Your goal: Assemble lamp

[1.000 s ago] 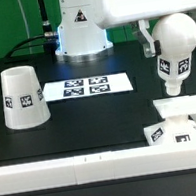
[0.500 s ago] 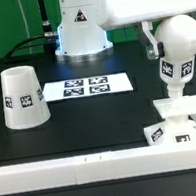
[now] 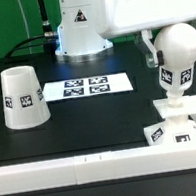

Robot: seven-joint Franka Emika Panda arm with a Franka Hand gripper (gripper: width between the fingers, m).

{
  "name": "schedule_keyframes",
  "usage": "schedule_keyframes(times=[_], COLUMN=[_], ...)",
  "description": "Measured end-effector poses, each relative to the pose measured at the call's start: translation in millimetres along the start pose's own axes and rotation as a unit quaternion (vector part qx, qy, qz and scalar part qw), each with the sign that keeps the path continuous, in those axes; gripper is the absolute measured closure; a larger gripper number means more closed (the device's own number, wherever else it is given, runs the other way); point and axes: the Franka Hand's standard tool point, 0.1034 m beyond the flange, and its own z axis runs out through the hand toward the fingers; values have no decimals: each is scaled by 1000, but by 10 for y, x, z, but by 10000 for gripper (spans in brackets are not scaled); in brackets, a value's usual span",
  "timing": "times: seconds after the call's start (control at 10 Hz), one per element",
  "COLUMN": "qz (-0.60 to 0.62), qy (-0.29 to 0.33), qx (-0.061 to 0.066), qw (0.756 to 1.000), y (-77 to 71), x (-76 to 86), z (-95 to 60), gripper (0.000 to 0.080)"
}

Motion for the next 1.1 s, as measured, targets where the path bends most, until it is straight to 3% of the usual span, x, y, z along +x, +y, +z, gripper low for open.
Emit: schedule_keyframes(times=[0.5, 1.1], qz=[1, -4], qy=[-3, 38], qx=[3, -7], qw=[1000, 999], y=[-16, -52], x=[-9, 5], z=[143, 143], gripper=[225, 225])
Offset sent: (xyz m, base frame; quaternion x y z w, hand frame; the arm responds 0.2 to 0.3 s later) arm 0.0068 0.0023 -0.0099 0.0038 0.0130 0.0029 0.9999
